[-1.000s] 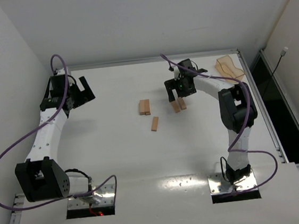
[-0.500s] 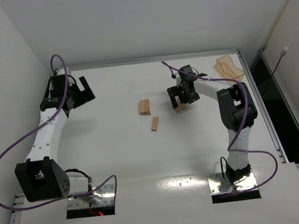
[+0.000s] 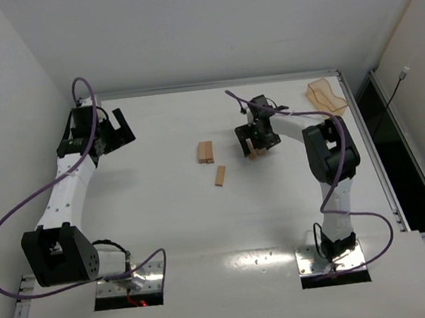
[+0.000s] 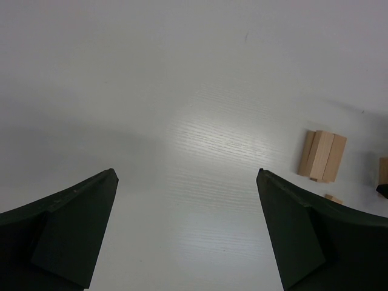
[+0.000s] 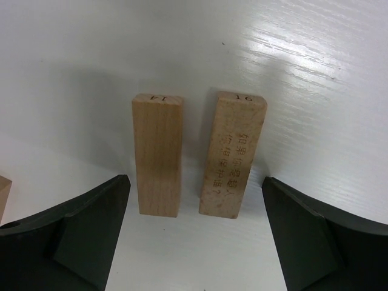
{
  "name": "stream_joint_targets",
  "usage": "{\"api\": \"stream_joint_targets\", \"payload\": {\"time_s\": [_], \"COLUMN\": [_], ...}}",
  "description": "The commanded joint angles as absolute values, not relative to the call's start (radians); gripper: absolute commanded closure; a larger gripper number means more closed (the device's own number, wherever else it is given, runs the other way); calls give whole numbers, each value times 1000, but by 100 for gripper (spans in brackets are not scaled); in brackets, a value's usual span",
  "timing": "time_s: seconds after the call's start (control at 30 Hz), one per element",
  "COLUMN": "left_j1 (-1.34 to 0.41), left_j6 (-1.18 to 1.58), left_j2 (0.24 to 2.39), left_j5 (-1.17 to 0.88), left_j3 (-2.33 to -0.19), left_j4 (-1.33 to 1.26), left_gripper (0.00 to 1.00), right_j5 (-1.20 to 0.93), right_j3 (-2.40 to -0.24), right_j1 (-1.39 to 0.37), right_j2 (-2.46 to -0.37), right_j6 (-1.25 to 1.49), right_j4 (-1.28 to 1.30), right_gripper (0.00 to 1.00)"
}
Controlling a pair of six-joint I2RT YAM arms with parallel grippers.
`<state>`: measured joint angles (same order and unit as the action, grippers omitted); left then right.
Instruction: Build the wood block tower
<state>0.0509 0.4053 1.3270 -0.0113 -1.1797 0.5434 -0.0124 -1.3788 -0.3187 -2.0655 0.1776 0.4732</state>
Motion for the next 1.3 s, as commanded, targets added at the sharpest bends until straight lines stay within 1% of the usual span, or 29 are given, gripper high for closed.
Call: {"api": "stream_joint_targets", "payload": {"time_s": [0.0, 0.13, 0.3, 0.37, 0.4, 0.47, 0.5, 0.53, 0.57, 0.67, 0.7, 0.73, 0.77, 0.8, 0.93, 1.13, 1.27], "left_j1": [44, 44, 44, 44, 44, 44, 44, 44, 44, 44, 44, 44, 44, 44, 44, 44, 44], "left_j6": [419, 410, 410, 410, 410, 410, 410, 410, 410, 410, 410, 410, 419, 419, 419, 428, 428], "left_j2": [1322, 1322, 1331, 1341, 1341, 1341, 1341, 1341, 1341, 1341, 1341, 1341, 1341, 1341, 1322, 1313, 1304], "left_j5": [-11, -11, -11, -11, -11, -11, -11, -11, -11, 9, 9, 20, 20, 20, 20, 29, 18], "left_j3": [-1173, -1173, -1173, -1183, -1183, -1183, -1183, -1183, -1183, -1183, -1183, -1172, -1172, -1172, -1140, -1129, -1120], "left_j4": [514, 514, 514, 514, 514, 514, 514, 514, 514, 514, 514, 514, 514, 514, 514, 514, 514], "left_gripper": [1, 1, 1, 1, 1, 1, 1, 1, 1, 1, 1, 1, 1, 1, 1, 1, 1], "right_j5": [3, 3, 3, 3, 3, 3, 3, 3, 3, 3, 3, 3, 3, 14, 38, 87, 112], "right_j3": [-1423, -1433, -1442, -1442, -1431, -1421, -1407, -1407, -1382, -1358, -1358, -1358, -1358, -1358, -1382, -1497, -1577], "right_j1": [-327, -327, -336, -336, -336, -336, -336, -336, -336, -345, -345, -345, -354, -354, -373, -416, -440], "right_j2": [-2109, -2120, -2129, -2129, -2129, -2120, -2109, -2109, -2099, -2074, -2074, -2063, -2051, -2051, -2014, -1991, -1991], "right_j6": [204, 213, 213, 213, 213, 233, 233, 233, 244, 262, 273, 282, 293, 307, 463, 667, 701], "right_j4": [446, 446, 446, 446, 446, 446, 446, 446, 446, 436, 436, 436, 445, 445, 501, 646, 683], "right_gripper": [14, 21, 26, 32, 37, 42, 48, 51, 62, 76, 86, 93, 98, 100, 100, 100, 100]}}
